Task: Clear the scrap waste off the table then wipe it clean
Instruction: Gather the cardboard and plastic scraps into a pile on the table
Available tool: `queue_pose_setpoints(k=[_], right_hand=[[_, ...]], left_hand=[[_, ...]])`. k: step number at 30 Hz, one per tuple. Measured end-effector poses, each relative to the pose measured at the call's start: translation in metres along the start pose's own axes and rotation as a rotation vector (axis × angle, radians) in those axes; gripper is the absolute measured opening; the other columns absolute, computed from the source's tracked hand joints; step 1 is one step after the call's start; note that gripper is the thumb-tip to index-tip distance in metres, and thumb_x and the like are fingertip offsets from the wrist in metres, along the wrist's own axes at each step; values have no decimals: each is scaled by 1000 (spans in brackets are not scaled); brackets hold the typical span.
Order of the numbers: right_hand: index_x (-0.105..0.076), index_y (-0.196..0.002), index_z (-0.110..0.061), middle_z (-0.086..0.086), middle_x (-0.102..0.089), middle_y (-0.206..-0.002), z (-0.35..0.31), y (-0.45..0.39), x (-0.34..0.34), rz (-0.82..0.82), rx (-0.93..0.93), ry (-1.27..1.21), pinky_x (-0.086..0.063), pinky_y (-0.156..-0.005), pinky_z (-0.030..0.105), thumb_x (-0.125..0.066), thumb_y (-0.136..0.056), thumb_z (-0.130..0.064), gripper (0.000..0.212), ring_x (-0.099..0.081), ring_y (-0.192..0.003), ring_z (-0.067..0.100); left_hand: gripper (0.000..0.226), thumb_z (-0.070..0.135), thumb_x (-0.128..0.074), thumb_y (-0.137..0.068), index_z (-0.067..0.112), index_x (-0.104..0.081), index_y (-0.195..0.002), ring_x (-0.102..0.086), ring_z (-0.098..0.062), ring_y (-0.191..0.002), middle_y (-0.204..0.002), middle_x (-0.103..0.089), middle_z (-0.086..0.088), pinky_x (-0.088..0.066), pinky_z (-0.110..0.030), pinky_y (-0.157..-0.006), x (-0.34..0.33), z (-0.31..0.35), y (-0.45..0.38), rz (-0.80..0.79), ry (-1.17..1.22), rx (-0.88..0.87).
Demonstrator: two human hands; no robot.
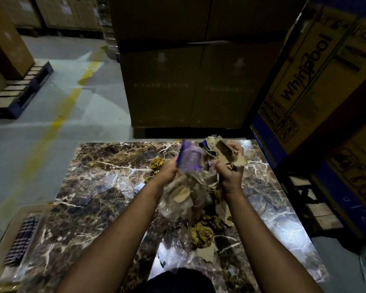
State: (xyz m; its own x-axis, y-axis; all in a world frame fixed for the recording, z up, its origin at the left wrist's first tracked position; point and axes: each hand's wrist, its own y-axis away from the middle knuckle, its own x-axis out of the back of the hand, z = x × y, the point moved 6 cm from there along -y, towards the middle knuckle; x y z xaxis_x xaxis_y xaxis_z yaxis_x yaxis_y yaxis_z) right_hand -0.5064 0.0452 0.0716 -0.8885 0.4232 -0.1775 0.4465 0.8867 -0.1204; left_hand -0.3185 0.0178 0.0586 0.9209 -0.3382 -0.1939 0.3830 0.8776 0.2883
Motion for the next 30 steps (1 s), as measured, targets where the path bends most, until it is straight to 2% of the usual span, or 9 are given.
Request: queue_pose_setpoints(k=[4,8,11,14,16,18,20,25,30], right_hand=[[-48,-117,-5,8,-62,-104,-17,4,-12,-41,232,153,-55,-75,35,-74,-66,-10,57,-65,-91,17],[-51,-117,-16,-2,-61,-110,-24,10,-14,-6,341,209,-58,-76,45,-75,-64,-1,60,-65,-96,21],[-51,-122,-24,4,-56,-121,-17,17,-21,-62,345,284,-58,-83,48,-83,-63,-10,68,-61,-109,27],[-53,-121,-27,-2,-58,-123,-6,24,-29,-61,315,365,-57,-89,48,-89,-65,-22,67,-60,-113,25],[-53,-120,-25,-3,-59,-123,-6,28,-31,-34,303,346,-55,-91,38,-86,-66,-25,63,-61,-113,22],[-52,-120,-23,-2,-59,-120,-9,28,-33,-16,279,319,-54,-84,28,-82,-70,-30,58,-62,-107,20],[-50,-119,-27,2,-61,-117,-11,25,-34,-34,225,270,-56,-79,37,-83,-73,-27,56,-65,-102,25],[-46,-122,-16,14,-62,-113,-35,15,-42,-157,195,173,-56,-80,35,-82,-71,-20,61,-67,-99,24],[-51,-119,-11,10,-65,-109,-47,15,-48,-225,101,32,-56,-88,36,-76,-64,-13,61,-68,-98,13]], left_hand=[[22,18,-54,-95,11,-73,-86,-69,-15,-64,-82,-68,-8,-58,-26,-59,-9,3,7,-50,428,-2],[44,47,-51,-98,9,-74,-100,-66,-28,-91,-101,-70,-15,-56,-38,-85,-18,-6,5,29,705,67],[56,53,-55,-97,4,-66,-122,-65,-34,-110,-120,-68,-19,-52,-45,-96,-29,-3,5,-15,645,71],[63,52,-61,-90,3,-62,-130,-70,-31,-102,-109,-73,-18,-52,-46,-98,-44,6,12,-29,492,78],[66,51,-64,-92,2,-58,-135,-67,-35,-112,-120,-70,-23,-48,-51,-106,-47,7,10,-13,428,71],[84,59,-77,-79,5,-53,-139,-66,-37,-117,-129,-65,-24,-50,-52,-105,-44,10,6,56,391,51],[107,66,-87,-63,8,-46,-143,-68,-36,-114,-132,-63,-22,-54,-54,-99,-37,11,-1,115,352,37],[54,38,-69,-86,23,-55,-137,-66,-30,-118,-132,-63,-16,-53,-49,-102,-41,37,-2,47,348,-201],[46,29,-64,-87,27,-60,-134,-69,-29,-111,-125,-67,-15,-58,-41,-86,-43,61,6,52,250,-350]])
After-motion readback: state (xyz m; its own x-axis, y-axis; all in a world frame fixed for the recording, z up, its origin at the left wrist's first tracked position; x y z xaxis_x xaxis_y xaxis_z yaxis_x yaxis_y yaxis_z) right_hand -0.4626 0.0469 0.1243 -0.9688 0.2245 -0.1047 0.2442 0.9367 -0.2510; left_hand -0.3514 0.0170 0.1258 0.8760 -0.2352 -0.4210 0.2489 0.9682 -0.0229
